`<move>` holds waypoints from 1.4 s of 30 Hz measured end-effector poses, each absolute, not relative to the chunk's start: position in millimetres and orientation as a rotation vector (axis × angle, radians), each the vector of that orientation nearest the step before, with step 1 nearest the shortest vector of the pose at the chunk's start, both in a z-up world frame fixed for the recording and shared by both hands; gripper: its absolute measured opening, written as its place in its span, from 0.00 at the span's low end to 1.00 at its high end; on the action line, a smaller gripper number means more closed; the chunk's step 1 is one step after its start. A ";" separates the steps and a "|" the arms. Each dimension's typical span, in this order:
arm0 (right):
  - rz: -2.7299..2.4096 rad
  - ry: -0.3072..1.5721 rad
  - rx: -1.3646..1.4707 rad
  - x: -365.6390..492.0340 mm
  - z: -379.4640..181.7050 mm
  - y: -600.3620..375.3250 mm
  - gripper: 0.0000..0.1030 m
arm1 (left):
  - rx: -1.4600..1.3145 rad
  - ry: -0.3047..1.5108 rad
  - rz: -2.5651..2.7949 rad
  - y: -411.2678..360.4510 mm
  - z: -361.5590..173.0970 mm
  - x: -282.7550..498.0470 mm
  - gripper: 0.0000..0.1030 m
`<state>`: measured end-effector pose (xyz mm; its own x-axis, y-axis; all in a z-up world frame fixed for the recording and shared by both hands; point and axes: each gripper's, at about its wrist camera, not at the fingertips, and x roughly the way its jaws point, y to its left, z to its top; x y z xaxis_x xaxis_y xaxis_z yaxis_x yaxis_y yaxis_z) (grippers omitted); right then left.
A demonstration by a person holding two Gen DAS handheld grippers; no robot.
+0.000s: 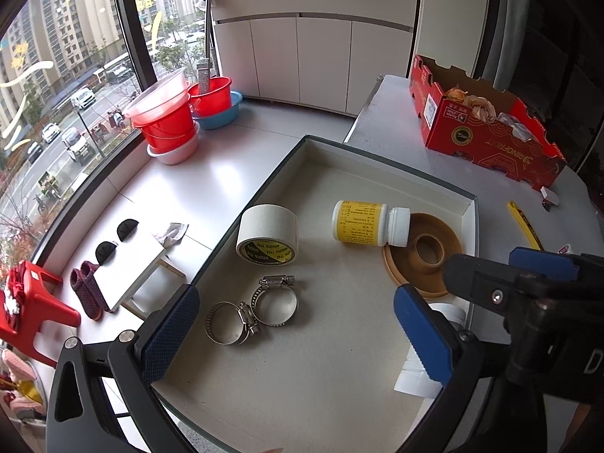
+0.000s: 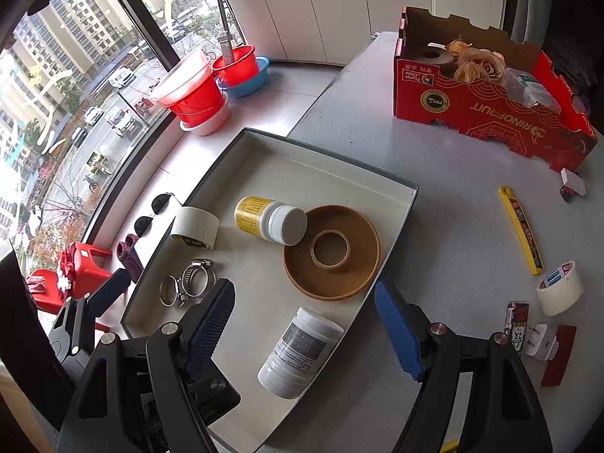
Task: Organize rigid objects
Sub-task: 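Withdraw both open tools from the tray back over the table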
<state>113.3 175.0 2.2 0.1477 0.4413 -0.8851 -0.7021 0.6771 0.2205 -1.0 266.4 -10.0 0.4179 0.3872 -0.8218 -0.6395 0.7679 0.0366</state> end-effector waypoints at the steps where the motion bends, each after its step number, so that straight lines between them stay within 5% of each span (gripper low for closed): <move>1: 0.838 1.158 -0.270 111.5 2.9 174.2 0.76 | -0.302 0.938 0.658 265.1 -9.1 -2.4 1.00; 34: 0.843 1.100 -0.305 42.6 29.3 121.5 0.76 | -0.299 0.916 0.649 205.7 15.4 -70.7 1.00; 35: 0.843 1.099 -0.307 40.4 29.7 119.5 0.77 | -0.304 0.916 0.646 203.9 15.3 -73.0 1.00; 37: 0.841 1.087 -0.304 35.7 31.8 115.4 0.93 | -0.313 0.915 0.640 200.3 15.7 -76.9 1.00; 42: 0.851 1.071 -0.303 26.0 37.3 109.1 0.96 | -0.306 0.908 0.627 187.9 19.2 -83.9 1.00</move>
